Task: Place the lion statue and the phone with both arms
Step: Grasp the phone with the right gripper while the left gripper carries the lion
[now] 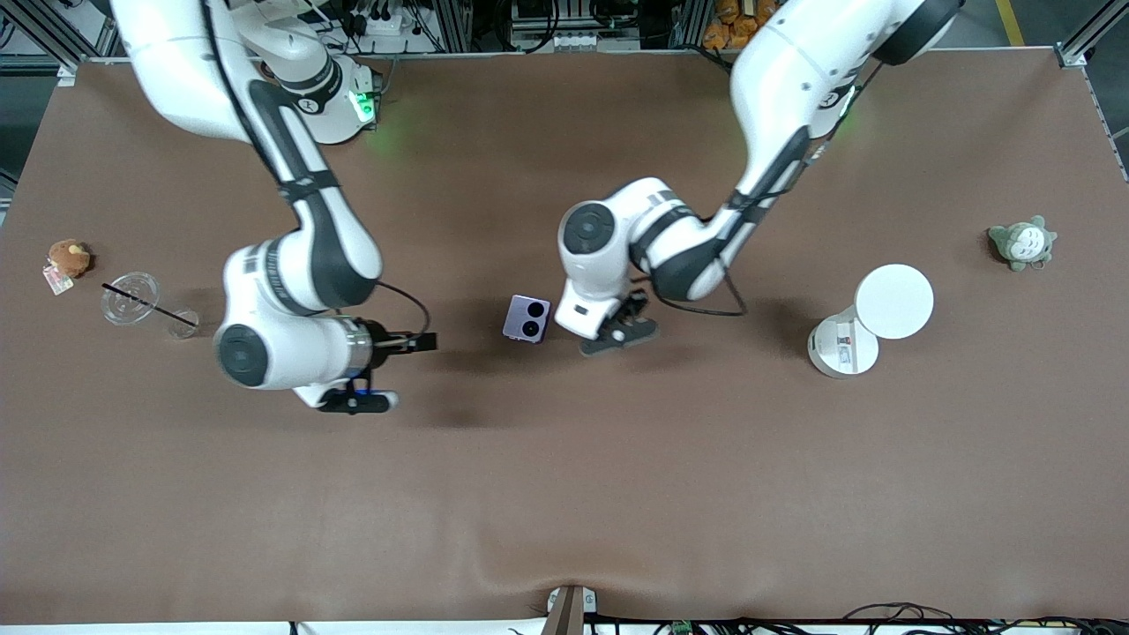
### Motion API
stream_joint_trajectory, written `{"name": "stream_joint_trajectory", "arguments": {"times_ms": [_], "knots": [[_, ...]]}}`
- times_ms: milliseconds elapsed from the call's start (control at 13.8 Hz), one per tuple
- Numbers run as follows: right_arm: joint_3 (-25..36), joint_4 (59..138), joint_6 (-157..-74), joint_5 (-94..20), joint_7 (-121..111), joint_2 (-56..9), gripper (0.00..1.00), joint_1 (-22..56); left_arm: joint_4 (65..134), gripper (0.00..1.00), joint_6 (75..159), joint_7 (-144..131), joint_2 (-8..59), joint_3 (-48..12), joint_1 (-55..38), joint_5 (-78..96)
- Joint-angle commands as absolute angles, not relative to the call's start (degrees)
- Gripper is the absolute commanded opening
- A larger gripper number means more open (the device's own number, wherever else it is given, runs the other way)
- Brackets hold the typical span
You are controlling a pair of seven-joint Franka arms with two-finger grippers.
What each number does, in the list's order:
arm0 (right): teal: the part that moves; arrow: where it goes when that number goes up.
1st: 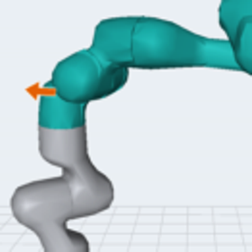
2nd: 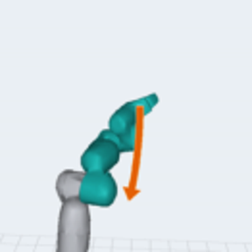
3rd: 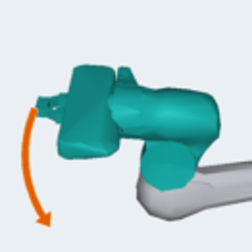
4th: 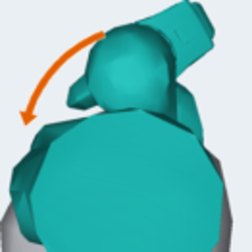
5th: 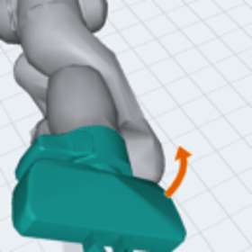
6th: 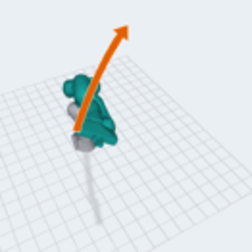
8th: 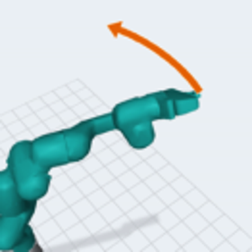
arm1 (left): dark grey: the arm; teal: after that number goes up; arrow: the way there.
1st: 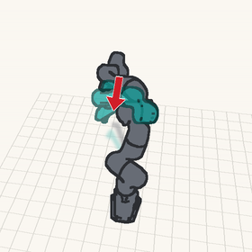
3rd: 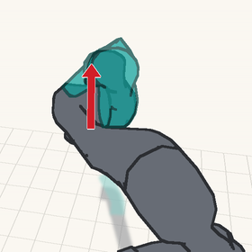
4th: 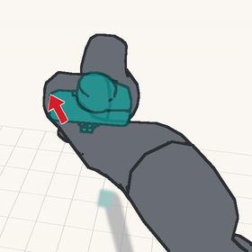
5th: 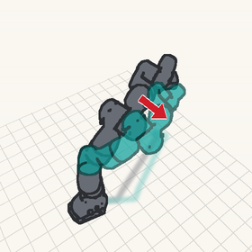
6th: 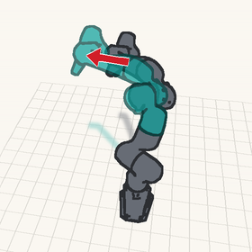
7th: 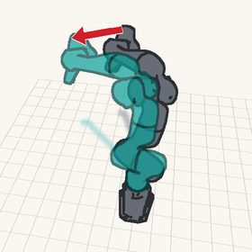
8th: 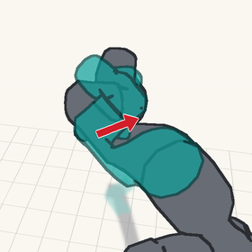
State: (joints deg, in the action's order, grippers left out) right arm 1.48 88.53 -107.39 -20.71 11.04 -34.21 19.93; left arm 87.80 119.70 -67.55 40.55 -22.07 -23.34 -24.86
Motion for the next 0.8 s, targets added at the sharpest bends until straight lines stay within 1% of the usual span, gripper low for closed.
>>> {"name": "stream_joint_trajectory", "arguments": {"times_ms": [0, 217, 435, 725], "knots": [[2.02, 88.86, -111.77, -21.80, 15.62, -35.85, 1.00, 23.62, 96.22, 0.00, 121.54, -61.63, 33.51, -23.11, -16.90, -28.12], [2.02, 88.77, -118.89, -21.80, 22.31, -39.19, 1.00, 28.81, 102.82, 0.00, 126.38, -52.50, 29.71, -24.51, -9.08, -28.12], [2.02, 88.68, -124.44, -21.62, 25.04, -42.44, 1.00, 33.12, 105.72, 0.00, 129.98, -47.04, 29.18, -26.89, -1.87, -28.21], [2.20, 89.03, -124.37, -20.74, 27.95, -42.89, 1.00, 35.59, 108.97, 0.00, 131.91, -39.12, 28.92, -28.21, 4.82, -28.56]]}}
